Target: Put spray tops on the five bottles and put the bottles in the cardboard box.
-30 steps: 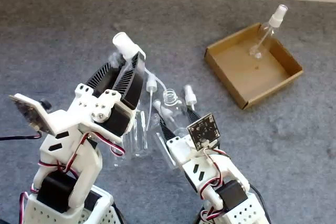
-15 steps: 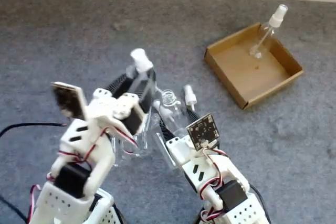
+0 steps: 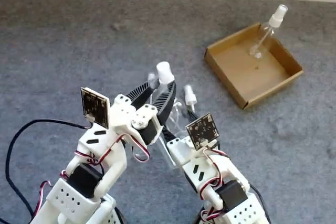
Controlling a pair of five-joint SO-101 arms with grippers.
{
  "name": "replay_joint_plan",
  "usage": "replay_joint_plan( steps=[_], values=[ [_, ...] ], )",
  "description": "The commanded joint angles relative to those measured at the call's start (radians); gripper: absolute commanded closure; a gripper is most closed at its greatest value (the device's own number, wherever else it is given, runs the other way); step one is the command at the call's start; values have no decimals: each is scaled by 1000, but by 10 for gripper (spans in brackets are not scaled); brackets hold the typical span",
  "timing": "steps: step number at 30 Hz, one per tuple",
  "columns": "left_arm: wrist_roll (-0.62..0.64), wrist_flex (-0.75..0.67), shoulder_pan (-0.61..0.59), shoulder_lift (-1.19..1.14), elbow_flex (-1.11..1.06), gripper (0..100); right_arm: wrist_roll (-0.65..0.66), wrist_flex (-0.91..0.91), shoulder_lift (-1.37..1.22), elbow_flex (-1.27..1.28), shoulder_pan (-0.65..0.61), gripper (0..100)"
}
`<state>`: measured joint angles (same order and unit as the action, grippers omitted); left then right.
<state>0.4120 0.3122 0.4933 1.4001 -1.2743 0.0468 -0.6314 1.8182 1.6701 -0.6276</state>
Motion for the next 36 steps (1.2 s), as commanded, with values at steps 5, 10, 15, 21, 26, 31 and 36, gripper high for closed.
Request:
replay_joint_plan(
  steps=[5,10,15,21,26,31,36],
  values=[
    [-11,-34,22,12,-97,987,3,-4,19,122,-2,856],
    [-9,-34,22,12,-128,987,3,-4,19,122,-1,856],
    [-11,-31,24,12,-124,986,3,-4,19,122,-1,856],
    [-11,-29,24,12,-128,986,3,-4,19,122,7,856],
    [-11,15,56,12,-122,986,3,-2,19,125,59,856],
    [-14,57,116,12,-117,983,3,-2,19,125,64,855],
    [-14,54,76,12,-116,982,3,-2,19,122,64,855]
  ],
)
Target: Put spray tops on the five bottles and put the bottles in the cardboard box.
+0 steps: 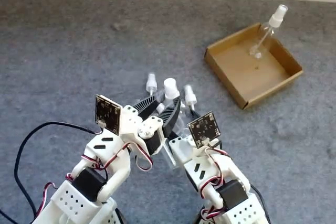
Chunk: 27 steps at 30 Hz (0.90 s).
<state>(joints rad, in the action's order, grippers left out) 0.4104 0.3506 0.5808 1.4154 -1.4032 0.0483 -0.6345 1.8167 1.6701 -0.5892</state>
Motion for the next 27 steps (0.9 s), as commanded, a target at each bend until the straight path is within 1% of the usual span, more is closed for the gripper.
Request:
replay_joint_plan(
  steps=[1,4,7,10,13,20,24,27],
  values=[
    [-25,12,-13,-4,13,979,2,1,21,122,25,855],
    [-103,15,-13,-4,22,912,2,1,21,122,25,855],
    [-104,21,-21,-4,16,825,2,1,21,122,25,855],
    [-104,57,-47,-4,27,774,2,1,21,122,25,855],
    [-104,54,-62,-2,27,756,2,1,21,122,25,855],
    [-104,74,-62,-2,59,755,2,1,21,122,27,855],
    [-104,189,-59,24,108,755,2,1,21,122,27,855],
    [-107,245,-62,105,125,756,2,1,21,122,28,855]
  ],
)
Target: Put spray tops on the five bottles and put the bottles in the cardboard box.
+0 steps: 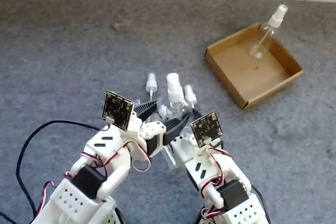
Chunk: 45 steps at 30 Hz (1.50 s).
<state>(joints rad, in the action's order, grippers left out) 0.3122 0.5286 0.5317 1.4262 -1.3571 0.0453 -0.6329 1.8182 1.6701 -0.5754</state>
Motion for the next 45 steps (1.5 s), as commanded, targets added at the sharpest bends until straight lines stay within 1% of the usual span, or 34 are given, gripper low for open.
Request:
replay_joint_plan(
  steps=[1,4,8,14,16,19,20,21,23,25,28,30,32,38,42,45],
  values=[
    [-9,83,-13,128,76,758,5,-1,19,122,15,855],
    [-9,112,-13,234,54,758,5,-1,19,120,21,855],
    [-9,112,-13,349,-4,758,5,1,19,119,88,855],
    [-12,109,-18,384,-33,760,2,1,19,119,108,855],
    [-11,107,-54,380,-35,795,5,1,19,117,108,855],
    [-11,107,-122,361,-35,925,5,1,19,116,107,855],
    [-11,106,-134,354,-35,973,5,1,19,116,107,855],
    [-12,106,-136,348,-35,1000,5,1,19,114,105,855],
    [-8,104,-134,335,-35,968,5,1,19,108,105,855],
    [-9,74,-133,317,-53,960,2,1,19,77,105,855],
    [-12,-58,-136,275,-127,993,-2,1,19,33,105,855],
    [-12,-152,-133,245,-166,993,-2,1,19,21,105,855],
    [-12,-204,-131,216,-188,993,-2,-1,19,16,97,854],
    [-8,-279,-131,145,-199,993,5,-4,19,19,-45,854],
    [-8,-288,-127,104,-197,993,5,-4,19,19,-62,854],
    [-9,-288,-71,85,-196,993,5,-4,19,19,-65,854]
  ],
)
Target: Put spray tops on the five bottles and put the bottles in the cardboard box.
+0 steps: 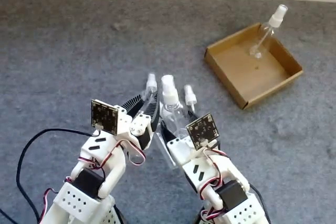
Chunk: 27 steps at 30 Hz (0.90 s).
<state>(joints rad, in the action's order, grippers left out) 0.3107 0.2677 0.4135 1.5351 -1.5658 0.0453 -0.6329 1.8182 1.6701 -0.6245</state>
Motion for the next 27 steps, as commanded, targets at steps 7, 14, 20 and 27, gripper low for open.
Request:
replay_joint_plan(
  steps=[7,14,20,27],
  values=[
    [-11,-26,101,-21,10,993,6,-4,19,21,-16,854],
    [-11,-21,111,-21,15,993,6,-4,19,21,-16,854],
    [-51,-20,200,-21,12,993,6,-5,19,21,-10,854],
    [-74,-20,206,-21,12,993,6,-7,19,22,-10,854]
  ],
)
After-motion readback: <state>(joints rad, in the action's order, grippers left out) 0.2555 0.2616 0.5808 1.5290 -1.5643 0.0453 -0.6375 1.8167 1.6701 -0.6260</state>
